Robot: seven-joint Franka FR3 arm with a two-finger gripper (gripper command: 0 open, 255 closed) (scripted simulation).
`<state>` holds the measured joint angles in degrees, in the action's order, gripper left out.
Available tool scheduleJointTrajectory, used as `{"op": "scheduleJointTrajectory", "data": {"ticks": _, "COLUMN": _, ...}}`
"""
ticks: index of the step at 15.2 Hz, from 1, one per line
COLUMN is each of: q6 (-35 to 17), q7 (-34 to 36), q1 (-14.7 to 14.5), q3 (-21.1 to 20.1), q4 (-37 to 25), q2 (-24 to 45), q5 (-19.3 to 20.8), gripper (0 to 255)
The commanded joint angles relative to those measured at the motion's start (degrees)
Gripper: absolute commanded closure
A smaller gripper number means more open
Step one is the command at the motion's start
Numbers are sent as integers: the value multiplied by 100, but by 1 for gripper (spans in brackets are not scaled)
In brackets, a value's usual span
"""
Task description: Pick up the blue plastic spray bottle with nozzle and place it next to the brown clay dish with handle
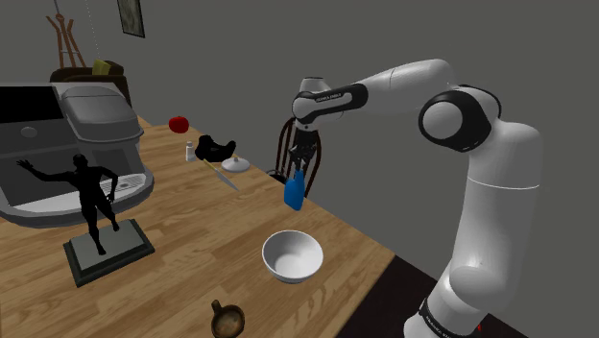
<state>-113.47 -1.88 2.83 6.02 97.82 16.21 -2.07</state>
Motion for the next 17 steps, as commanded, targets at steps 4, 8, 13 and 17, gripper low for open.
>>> {"op": "scheduleJointTrajectory", "data": {"ticks": 4, "q6": 338, "q7": 10, "q1": -1, "q3": 4, "q4": -253, "q2": -86, "q5": 13, "gripper": 255}}
{"op": "scheduleJointTrajectory", "data": {"ticks": 8, "q6": 628, "q7": 17, "q1": 0, "q3": 7, "q4": -494, "q2": -135, "q5": 21, "gripper": 255}}
{"op": "scheduleJointTrajectory", "data": {"ticks": 13, "q6": 1000, "q7": 23, "q1": 3, "q3": 10, "q4": -833, "q2": -168, "q5": 27, "gripper": 255}}
{"op": "scheduleJointTrajectory", "data": {"ticks": 17, "q6": 1307, "q7": 26, "q1": 7, "q3": 12, "q4": -1138, "q2": -170, "q5": 28, "gripper": 255}}
